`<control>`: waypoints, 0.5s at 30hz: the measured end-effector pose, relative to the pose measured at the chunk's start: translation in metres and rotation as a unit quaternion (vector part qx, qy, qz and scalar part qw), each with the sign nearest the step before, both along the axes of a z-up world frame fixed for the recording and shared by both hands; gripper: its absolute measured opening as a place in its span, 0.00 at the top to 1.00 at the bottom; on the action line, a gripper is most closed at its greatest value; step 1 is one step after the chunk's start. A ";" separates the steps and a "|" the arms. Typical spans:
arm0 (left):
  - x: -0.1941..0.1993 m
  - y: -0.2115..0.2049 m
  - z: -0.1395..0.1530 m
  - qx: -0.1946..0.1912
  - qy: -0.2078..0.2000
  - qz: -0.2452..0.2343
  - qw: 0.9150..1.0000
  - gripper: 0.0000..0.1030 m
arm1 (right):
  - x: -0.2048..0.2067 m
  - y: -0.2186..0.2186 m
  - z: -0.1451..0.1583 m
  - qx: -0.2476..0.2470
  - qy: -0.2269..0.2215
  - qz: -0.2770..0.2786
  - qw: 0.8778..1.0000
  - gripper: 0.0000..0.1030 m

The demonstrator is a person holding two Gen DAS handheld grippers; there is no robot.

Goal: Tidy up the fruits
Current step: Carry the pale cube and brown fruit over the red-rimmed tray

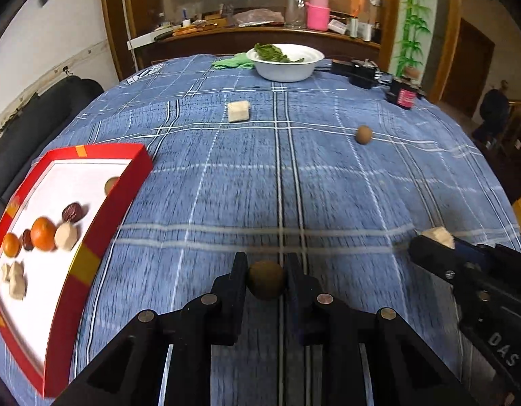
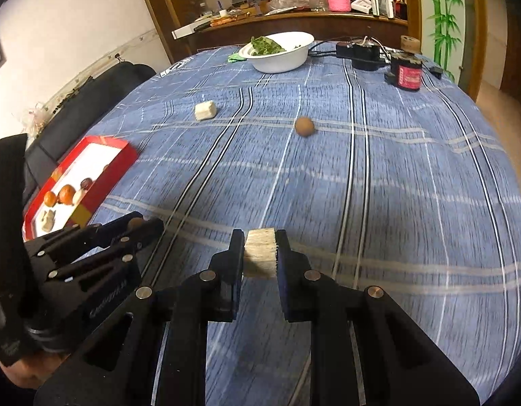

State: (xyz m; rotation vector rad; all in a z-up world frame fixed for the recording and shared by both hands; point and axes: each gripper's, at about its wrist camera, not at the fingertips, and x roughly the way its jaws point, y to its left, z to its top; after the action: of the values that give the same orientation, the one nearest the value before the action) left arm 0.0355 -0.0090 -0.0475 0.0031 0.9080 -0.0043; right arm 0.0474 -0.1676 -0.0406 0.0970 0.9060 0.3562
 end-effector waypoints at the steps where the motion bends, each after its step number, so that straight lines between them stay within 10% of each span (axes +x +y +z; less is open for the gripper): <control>1: -0.007 0.000 0.000 0.000 -0.001 -0.003 1.000 0.79 | -0.006 0.001 -0.001 0.000 0.000 -0.001 1.000 0.84; 15: -0.050 0.022 -0.001 -0.009 0.000 0.006 1.000 0.79 | -0.044 0.025 0.005 0.026 -0.010 0.013 1.000 0.84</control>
State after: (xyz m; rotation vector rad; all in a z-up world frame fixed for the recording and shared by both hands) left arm -0.0140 0.0132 -0.0486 -0.0188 0.9087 -0.0015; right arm 0.0032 -0.1428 -0.0359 0.1306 0.8795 0.4042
